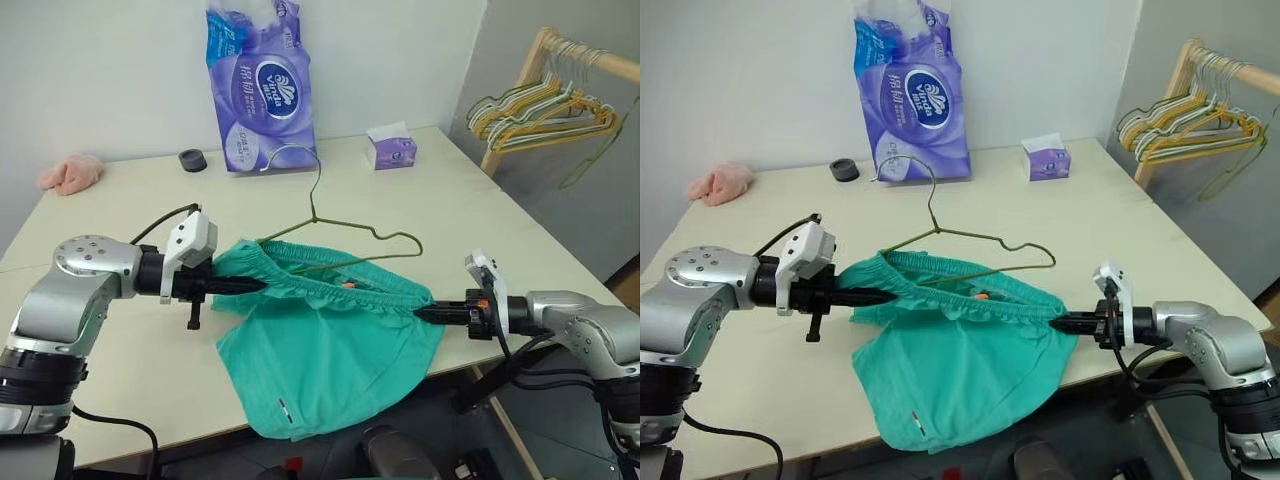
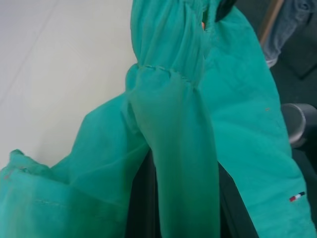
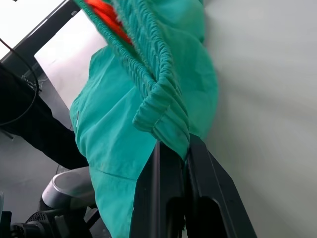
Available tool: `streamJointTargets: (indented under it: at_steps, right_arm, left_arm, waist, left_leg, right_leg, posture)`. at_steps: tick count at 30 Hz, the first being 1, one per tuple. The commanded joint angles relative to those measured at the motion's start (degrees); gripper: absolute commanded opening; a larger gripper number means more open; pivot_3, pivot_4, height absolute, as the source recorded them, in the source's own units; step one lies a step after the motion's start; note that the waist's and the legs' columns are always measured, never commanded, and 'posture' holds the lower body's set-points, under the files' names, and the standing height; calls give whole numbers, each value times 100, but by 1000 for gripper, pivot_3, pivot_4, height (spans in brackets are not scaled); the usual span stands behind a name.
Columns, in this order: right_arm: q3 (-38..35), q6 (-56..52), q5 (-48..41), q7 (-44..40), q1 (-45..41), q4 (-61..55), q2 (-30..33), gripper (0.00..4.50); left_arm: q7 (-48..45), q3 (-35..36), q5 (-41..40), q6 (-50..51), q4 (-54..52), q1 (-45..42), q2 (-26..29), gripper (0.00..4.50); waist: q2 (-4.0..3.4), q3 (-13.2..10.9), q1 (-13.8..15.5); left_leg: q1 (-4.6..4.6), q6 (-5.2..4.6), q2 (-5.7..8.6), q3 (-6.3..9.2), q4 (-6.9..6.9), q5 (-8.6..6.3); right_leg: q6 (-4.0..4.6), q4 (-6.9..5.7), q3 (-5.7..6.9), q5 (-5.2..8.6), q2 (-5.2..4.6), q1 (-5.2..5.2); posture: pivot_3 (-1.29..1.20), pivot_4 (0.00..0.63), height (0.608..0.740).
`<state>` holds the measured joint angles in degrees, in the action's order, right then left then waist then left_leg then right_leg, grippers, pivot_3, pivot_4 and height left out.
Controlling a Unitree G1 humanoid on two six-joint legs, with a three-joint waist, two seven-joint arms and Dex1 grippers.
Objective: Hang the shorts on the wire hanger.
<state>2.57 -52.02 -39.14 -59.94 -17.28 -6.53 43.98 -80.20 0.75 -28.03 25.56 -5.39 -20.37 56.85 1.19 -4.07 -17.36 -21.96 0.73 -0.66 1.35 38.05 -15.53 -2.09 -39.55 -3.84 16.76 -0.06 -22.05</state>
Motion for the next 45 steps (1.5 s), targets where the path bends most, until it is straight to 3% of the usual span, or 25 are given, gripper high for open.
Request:
streamJointTargets:
  at_steps: [1, 23, 33, 43, 45]
  right_arm:
    - [-200, -22, 6, -42, -47, 36, 135, 19]
    - [-56, 153, 127, -128, -328, -707, 321, 19]
    - [978, 403, 1004, 59, -1522, -978, 71, 19]
    - [1310, 223, 1139, 22, -1851, -1092, -150, 19]
    - [1351, 458, 1347, 95, -1797, -1061, -127, 481]
  left_arm:
    - [-197, 310, -54, -106, -230, 108, 299, 0]
    - [-190, -134, 985, -1168, 335, 271, 458, 0]
    - [293, -504, 1340, -1151, 340, 28, -59, 0]
    - [658, -630, 1528, -1160, 239, 92, -428, 0]
    - [705, -645, 1547, -1168, 218, 129, -468, 0]
  waist:
    - [-4, -2, 1]
    - [-5, -3, 9]
    - [-6, -4, -3]
    - [-5, -3, 0]
    - [-5, -3, -3]
  left_leg:
    - [0, 0, 0, 0, 0, 0]
    - [0, 0, 6, -3, 1, 0]
    - [-1, 0, 3, -2, 0, 0]
    - [-4, 0, 5, 1, 2, 0]
    - [-5, 0, 5, 3, 2, 0]
  right_leg:
    - [-2, 0, 1, 1, 1, 0]
    - [-5, 3, 0, 3, 1, 1]
    - [-2, 3, -1, 1, -3, -1]
    - [21, 3, 3, -13, -10, -3]
    - [21, 3, 4, -12, -10, -3]
  posture:
    - [-294, 36, 740]
    - [-301, 30, 740]
    - [-310, 34, 740]
    - [-308, 35, 740]
    - [-308, 36, 740]
